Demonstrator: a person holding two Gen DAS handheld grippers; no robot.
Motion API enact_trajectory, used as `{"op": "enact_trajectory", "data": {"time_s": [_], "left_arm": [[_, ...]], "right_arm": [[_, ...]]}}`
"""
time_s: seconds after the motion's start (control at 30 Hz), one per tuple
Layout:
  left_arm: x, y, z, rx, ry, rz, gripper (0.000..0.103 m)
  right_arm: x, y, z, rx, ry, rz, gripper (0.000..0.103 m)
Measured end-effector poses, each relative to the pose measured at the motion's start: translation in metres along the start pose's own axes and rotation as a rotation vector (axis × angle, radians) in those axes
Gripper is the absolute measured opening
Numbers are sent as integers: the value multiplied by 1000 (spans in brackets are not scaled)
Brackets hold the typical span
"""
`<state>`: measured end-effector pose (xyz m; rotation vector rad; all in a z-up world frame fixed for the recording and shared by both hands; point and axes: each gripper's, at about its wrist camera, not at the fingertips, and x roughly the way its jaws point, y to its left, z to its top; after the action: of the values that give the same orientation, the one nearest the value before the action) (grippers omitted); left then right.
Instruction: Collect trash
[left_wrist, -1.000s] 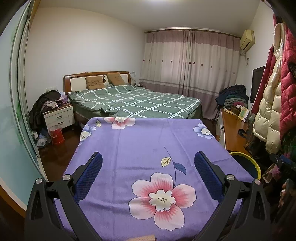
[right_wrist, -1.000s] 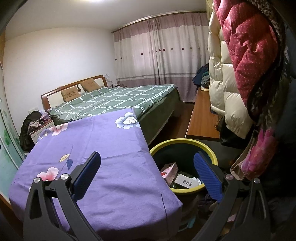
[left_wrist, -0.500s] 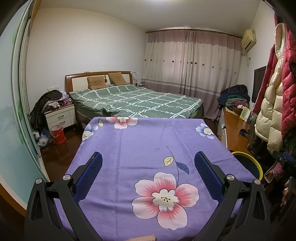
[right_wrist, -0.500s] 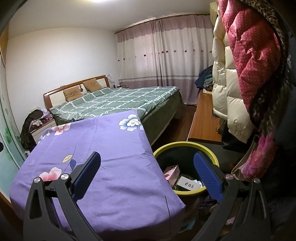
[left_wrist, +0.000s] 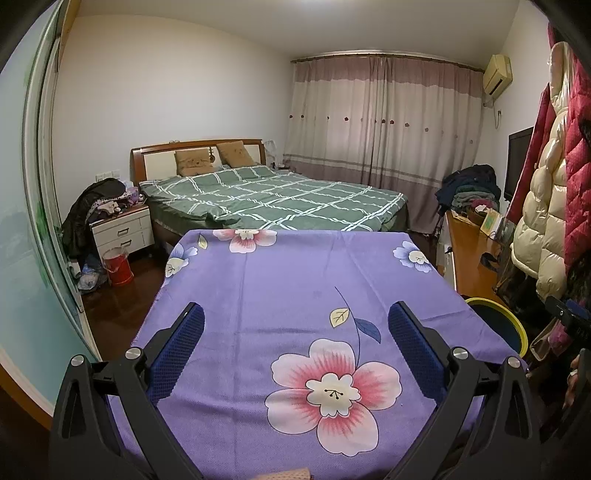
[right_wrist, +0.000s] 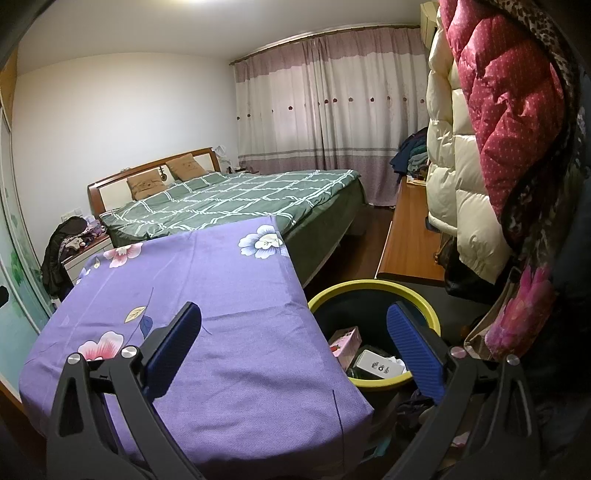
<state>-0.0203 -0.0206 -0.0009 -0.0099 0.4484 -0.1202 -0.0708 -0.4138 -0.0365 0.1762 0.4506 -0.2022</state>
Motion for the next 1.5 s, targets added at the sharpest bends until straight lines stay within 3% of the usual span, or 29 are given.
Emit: {"op": "enact_trajectory", "data": {"time_s": [1.5], "left_arm": [[12,-2,-7,11,31,3,98]], "right_arm": [[11,5,-6,3,28,20,96]]}}
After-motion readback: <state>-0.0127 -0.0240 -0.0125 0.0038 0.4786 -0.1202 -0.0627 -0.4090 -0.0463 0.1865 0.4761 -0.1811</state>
